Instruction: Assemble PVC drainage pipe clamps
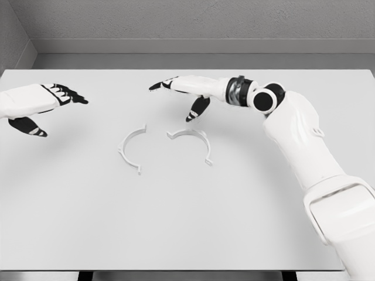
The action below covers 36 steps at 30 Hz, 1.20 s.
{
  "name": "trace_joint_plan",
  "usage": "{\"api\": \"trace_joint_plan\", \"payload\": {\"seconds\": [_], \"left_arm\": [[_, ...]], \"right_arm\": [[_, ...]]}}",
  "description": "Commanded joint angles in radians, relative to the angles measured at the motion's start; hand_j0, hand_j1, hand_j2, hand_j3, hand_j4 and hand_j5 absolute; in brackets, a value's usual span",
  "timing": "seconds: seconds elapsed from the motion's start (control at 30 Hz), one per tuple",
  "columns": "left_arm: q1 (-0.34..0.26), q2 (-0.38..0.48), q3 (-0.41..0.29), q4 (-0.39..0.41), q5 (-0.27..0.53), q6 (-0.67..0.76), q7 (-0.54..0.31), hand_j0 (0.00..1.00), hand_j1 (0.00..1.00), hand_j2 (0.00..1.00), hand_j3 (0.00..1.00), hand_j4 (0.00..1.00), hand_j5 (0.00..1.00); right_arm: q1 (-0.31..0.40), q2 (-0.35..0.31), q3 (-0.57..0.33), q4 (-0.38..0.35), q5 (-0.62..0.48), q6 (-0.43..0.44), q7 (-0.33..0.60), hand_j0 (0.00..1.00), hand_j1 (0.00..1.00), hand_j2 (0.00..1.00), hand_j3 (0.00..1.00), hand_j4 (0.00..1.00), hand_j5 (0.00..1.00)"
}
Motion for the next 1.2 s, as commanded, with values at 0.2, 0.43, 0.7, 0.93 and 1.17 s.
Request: {"api": "trace_joint_plan", "payload": {"seconds": [0.2,0.43,0.7,0.93,1.17], "left_arm": [[0.0,0.033,0.012,0.004,0.016,0.003,0.001,1.0,1.0,1.0,1.0,1.0,1.0],[0.003,0.073,0.01,0.009,0.014,0.003,0.001,1.0,1.0,1.0,1.0,1.0,1.0],[0.029,0.074,0.007,0.008,0.008,0.003,0.001,1.0,1.0,1.0,1.0,1.0,1.0],[0.045,0.047,0.004,0.004,0.005,0.003,0.001,1.0,1.0,1.0,1.0,1.0,1.0],[0.061,0.025,-0.016,0.003,0.005,0.003,0.001,1.0,1.0,1.0,1.0,1.0,1.0]], "right_arm": [[0.147,-0.326,-0.318,-0.342,-0.061,0.003,-0.001,1.0,1.0,1.0,1.0,1.0,1.0],[0.321,-0.323,-0.176,-0.485,-0.106,0.003,-0.001,1.0,1.0,1.0,1.0,1.0,1.0],[0.321,-0.303,-0.028,-0.487,-0.095,0.003,-0.001,1.0,1.0,1.0,1.0,1.0,1.0],[0.324,-0.285,-0.016,-0.439,-0.09,0.003,-0.001,1.0,1.0,1.0,1.0,1.0,1.0],[0.328,-0.242,-0.016,-0.437,-0.083,0.003,-0.001,1.0,1.0,1.0,1.0,1.0,1.0]]}}
